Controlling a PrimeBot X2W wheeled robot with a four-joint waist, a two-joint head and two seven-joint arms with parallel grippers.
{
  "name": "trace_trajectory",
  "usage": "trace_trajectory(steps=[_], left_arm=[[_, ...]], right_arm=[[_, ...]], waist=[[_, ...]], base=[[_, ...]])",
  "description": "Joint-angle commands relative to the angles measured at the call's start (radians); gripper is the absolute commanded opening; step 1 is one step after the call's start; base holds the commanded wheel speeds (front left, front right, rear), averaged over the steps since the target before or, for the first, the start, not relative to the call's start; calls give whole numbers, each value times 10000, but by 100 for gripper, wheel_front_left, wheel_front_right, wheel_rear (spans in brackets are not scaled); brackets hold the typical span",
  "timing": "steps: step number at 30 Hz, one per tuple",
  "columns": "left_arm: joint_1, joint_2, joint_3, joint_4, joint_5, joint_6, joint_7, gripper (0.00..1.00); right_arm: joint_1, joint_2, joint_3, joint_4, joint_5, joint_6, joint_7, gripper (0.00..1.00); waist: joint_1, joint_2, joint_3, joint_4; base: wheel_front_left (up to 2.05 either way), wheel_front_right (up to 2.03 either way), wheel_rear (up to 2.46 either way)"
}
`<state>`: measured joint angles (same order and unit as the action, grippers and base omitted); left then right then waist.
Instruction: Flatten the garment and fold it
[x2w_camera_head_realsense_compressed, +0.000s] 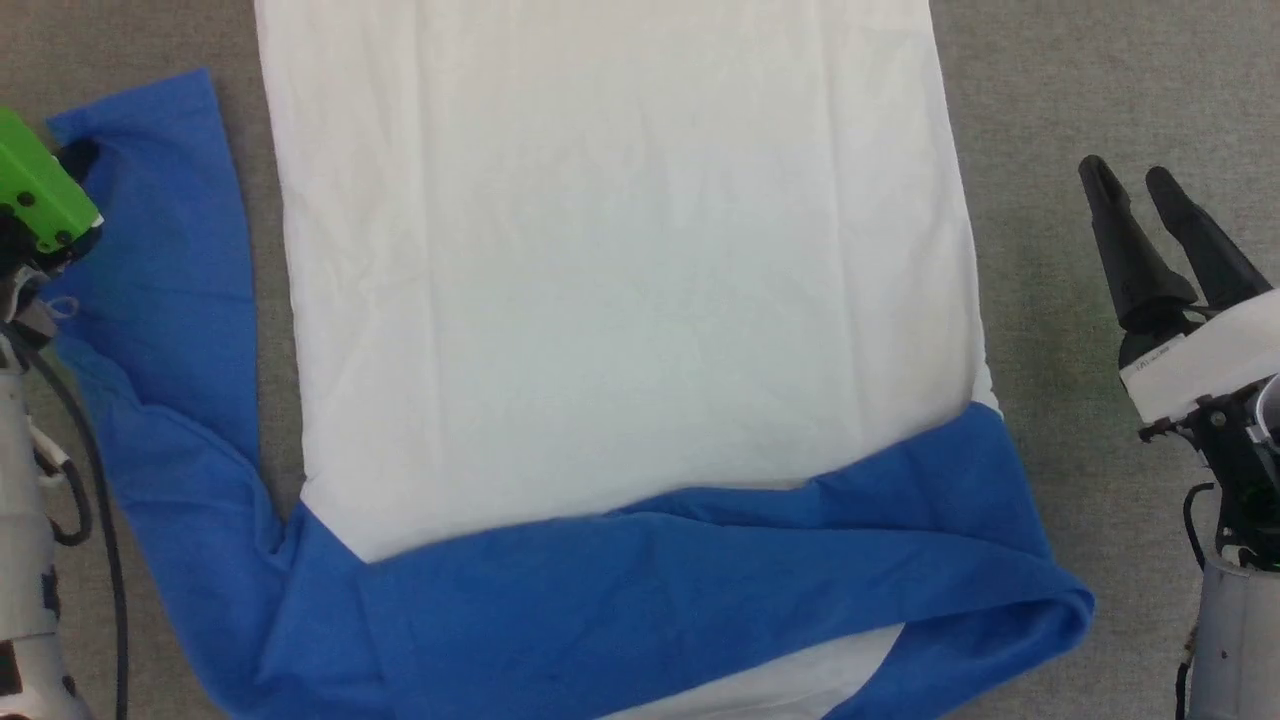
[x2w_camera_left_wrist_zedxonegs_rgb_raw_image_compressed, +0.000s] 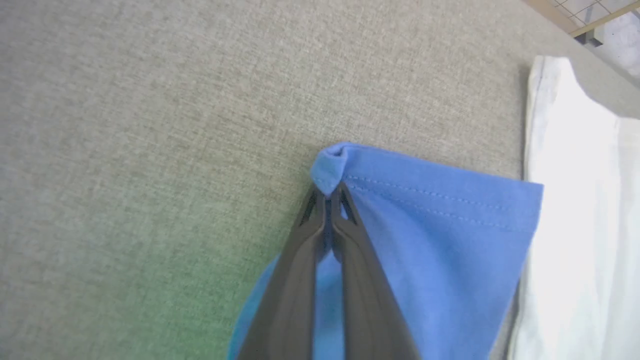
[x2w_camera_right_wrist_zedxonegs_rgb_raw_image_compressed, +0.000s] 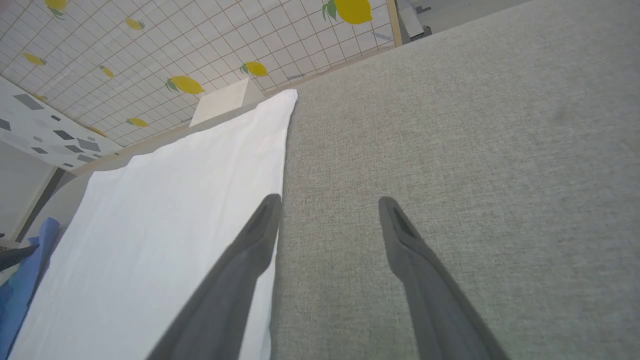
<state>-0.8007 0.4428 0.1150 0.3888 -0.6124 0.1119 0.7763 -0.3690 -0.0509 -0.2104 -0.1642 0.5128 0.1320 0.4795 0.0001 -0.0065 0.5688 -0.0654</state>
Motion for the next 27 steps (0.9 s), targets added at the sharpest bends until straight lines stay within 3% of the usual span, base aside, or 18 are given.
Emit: trace_trajectory(steps=[1,5,15,20,27], left_arm=[[331,-238,55,24,-139,103,-174,0],[464,-454,473,-308,-431,101,-855,0],[880,-1195,467,-1278,-1042,-677,-1715,0],[1266,-1918,-140,-2045,-1234,-883,-1530,0],[2123,-3356,-1848,-2838,-1458,-1279,-1028,0]], right_arm=[[-15,6,-32,68,-54,-13,-5,100],[167,6,-134,233,-128,-13,14,100],[962,7,-325,806,-8,-13,-39,100],[1307,7,-304,1193,154,-13,-141,100],[1758,7,-343,1613,285,-13,-220,100]], waist=[[-1,65,-390,221],[-1,65,-1053,491],[-1,65,-3104,1223],[-1,65,-4003,1359],[-1,65,-4981,1314]], base=[[0,0,0],[0,0,0],[0,0,0],[0,0,0],[0,0,0]])
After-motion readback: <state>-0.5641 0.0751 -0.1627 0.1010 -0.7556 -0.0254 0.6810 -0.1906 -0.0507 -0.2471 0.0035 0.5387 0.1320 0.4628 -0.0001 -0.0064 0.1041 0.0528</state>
